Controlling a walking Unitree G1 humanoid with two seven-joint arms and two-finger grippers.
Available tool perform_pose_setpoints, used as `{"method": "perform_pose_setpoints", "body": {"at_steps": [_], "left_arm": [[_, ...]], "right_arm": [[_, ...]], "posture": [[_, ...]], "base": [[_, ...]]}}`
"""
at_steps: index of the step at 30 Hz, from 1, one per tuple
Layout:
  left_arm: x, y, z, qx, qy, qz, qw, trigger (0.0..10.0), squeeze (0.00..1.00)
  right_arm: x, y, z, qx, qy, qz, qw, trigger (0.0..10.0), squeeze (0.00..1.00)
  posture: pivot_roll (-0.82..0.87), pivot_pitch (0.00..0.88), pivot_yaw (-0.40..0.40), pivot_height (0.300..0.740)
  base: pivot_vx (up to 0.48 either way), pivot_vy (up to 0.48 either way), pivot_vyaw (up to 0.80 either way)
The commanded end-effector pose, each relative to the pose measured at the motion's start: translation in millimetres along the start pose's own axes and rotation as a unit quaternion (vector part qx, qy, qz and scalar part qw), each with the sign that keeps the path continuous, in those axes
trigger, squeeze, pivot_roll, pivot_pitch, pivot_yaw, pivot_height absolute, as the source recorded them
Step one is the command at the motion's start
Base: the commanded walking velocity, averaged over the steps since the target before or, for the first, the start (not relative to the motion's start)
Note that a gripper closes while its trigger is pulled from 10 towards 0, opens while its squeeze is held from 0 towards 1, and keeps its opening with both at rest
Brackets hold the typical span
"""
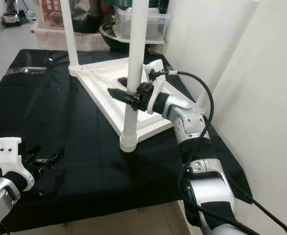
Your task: Building children table
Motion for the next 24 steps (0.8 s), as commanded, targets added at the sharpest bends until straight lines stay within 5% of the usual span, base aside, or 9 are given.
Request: {"method": "perform_pose_setpoints", "body": {"at_steps": [1,4,5,9,14,17,22,23,24], "left_arm": [[-5,-0.2,-0.9,-0.004,0.012,0.001,1.0,10.0,0.0],[-5,0.1,-0.6,-0.004,0.012,0.002,1.0,10.0,0.0],[-5,-0.2,-0.5,-0.004,0.012,0.003,1.0,10.0,0.0],[-6,-0.7,0.0,-0.004,0.012,0.005,1.0,10.0,0.0],[-7,-2.2,0.5,-0.004,0.011,0.007,1.0,10.0,0.0],[-7,-2.9,1.0,-0.003,0.012,0.005,1.0,10.0,0.0],[-7,-2.7,0.3,-0.002,0.013,0.006,1.0,10.0,0.0],[-7,-2.7,-0.5,-0.002,0.014,0.006,1.0,10.0,0.0],[-7,-2.7,-0.5,-0.002,0.014,0.006,1.0,10.0,0.0]], "right_arm": [[-13,11.2,-10.5,0.045,0.012,-0.012,0.999,4.9,0.0],[-12,8.9,-12.5,0.041,0.007,-0.015,0.999,4.9,0.0],[-11,-3.7,-12.8,-0.013,0.002,-0.012,1.0,0.0,0.0],[-15,-32.1,-10.3,-0.163,0.011,0.023,0.986,0.0,0.0],[-40,-70.9,31.4,-0.48,0.048,-0.032,0.876,0.0,0.0],[-53,-62.3,52.6,-0.563,0.039,-0.039,0.824,0.0,0.0],[-75,-16.1,35.8,-0.564,0.056,-0.058,0.822,0.0,0.0],[-79,-10.6,28.2,-0.564,0.058,-0.072,0.821,9.2,0.0],[-79,-10.6,28.2,-0.564,0.058,-0.072,0.821,9.2,0.0]], "posture": [[0.15,0.0,-0.125,0.74],[0.15,0.0,-0.125,0.74],[0.15,0.0,-0.133,0.74],[0.15,0.0,-0.134,0.74],[0.14,0.0,-0.134,0.74],[0.14,0.0,-0.135,0.74],[0.13,0.0,-0.119,0.74],[0.13,0.0,-0.118,0.74],[0.13,0.0,-0.118,0.74]], "base": [[0.0,0.0,0.0],[0.0,0.0,0.0],[0.0,0.0,0.0],[0.0,0.0,0.0],[0.0,0.0,0.0],[0.0,0.0,0.0],[0.0,0.0,0.0],[0.0,0.0,0.0],[0.0,0.0,0.0]]}}
Point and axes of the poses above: a point about 5 cm out from each wrist's last joint towards the gripper, its own z axis pointing back from the gripper into the wrist, its own x axis along the axis of the wrist's last joint, y = z × x, the point moved 3 cm from there along -z, pointing out of the wrist towards the gripper, and after that the axes turned 4 degrees about -z, right-handed, at the moved point
